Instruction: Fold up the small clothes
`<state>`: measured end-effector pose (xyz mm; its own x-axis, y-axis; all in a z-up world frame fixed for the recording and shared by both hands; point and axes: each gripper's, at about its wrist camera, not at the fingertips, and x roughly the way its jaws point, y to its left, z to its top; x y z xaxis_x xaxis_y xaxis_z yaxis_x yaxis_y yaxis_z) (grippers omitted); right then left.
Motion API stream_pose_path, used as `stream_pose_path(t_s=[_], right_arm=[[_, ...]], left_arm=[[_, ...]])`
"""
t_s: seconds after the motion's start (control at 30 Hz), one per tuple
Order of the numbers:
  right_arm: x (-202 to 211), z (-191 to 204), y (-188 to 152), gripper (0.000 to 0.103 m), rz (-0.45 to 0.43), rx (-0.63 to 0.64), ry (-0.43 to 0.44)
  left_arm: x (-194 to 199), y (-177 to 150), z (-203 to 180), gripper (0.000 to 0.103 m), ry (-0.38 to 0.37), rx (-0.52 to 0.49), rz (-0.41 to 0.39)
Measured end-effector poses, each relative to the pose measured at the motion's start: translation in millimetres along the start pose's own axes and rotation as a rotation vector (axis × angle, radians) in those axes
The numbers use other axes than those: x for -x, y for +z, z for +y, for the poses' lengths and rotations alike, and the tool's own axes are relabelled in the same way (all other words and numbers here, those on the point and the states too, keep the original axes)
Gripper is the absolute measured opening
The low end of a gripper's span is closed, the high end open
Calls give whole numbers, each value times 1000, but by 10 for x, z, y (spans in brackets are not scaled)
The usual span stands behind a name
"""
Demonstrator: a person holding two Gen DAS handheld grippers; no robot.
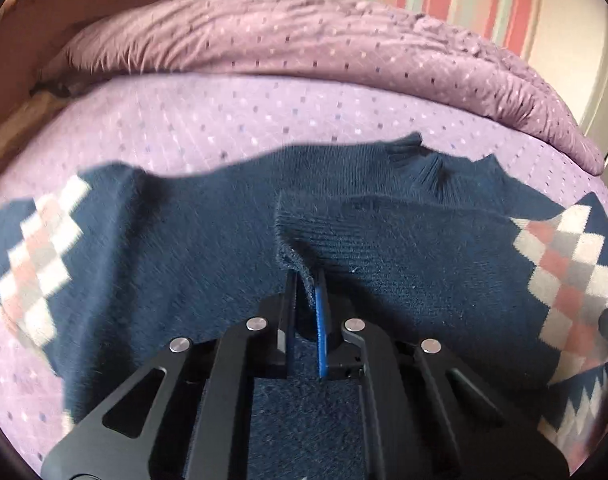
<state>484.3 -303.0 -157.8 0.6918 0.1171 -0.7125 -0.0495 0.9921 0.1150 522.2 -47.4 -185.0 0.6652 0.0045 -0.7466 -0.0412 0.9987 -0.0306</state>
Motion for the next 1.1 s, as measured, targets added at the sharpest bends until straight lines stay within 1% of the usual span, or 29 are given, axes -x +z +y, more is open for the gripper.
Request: stream_pose_path(t_s=[0.03,0.1,0.13,0.17,0.23,0.27,0.33,0.37,0.4,0.43,0.47,0.53,0.57,0.6,0.63,0.7,0.73,0.8,0.83,0.9,0.93,1.03,1.1], right_arm=[[-1,21,7,99,0,5,1],[-10,75,17,99,-3,26,-23],[-27,88,18,99,1,32,-29],[-61,100,12,99,8,33,-36],[-163,108,-9,99,30,39,-58],[-248,103,-34,99,57,42,-71],[-419,56,-105,99,124,23,-95],[-496,23,-150,100,153,11,-100],[-521,7,-177,100,158,8,-95],[-527,-7,-187,100,156,5,-91],[-526,-2,-176,100,162,4,-93],[-527,-5,-168,100,178,1,-96],[-496,4,-152,100,183,-2,-106],[-441,8,-126,100,167,-13,-113],[-339,19,-85,100,128,-43,-99],[-215,109,-16,101,92,-60,-72],[-182,175,7,101,82,-51,-68],[-133,428,70,101,63,-9,-50],[-119,538,85,101,58,11,-41],[-106,790,86,101,50,49,-9],[-104,851,71,101,49,57,-3],[-88,1047,-67,101,64,51,-17],[5,1137,-250,101,52,22,-52]], left_arm=[[36,-3,-12,6,12,-20,-15],[77,-11,10,6,78,-65,-28],[52,-22,93,6,121,-63,-20],[-4,-29,178,6,137,-46,6],[-105,-56,257,7,105,-33,58],[-104,-75,234,9,107,-72,48],[-81,-90,201,33,125,-115,32],[-85,-90,213,58,161,-118,31],[-88,-89,251,68,198,-110,28],[-99,-90,311,83,220,-89,34],[-107,-82,347,90,223,-73,40],[-75,-74,391,90,207,-74,48],[-36,-66,395,90,201,-75,38],[37,-53,426,90,187,-70,26],[99,-50,462,90,179,-65,16],[329,-27,618,92,173,-56,-39],[430,-19,739,92,173,-59,-59],[562,-6,987,93,196,-64,-93],[648,-22,1143,93,207,-63,-105],[842,-67,1600,98,223,-44,-152],[902,-92,1814,99,227,-31,-166],[902,-119,2692,99,290,42,-147],[846,-128,3095,99,350,76,-129]])
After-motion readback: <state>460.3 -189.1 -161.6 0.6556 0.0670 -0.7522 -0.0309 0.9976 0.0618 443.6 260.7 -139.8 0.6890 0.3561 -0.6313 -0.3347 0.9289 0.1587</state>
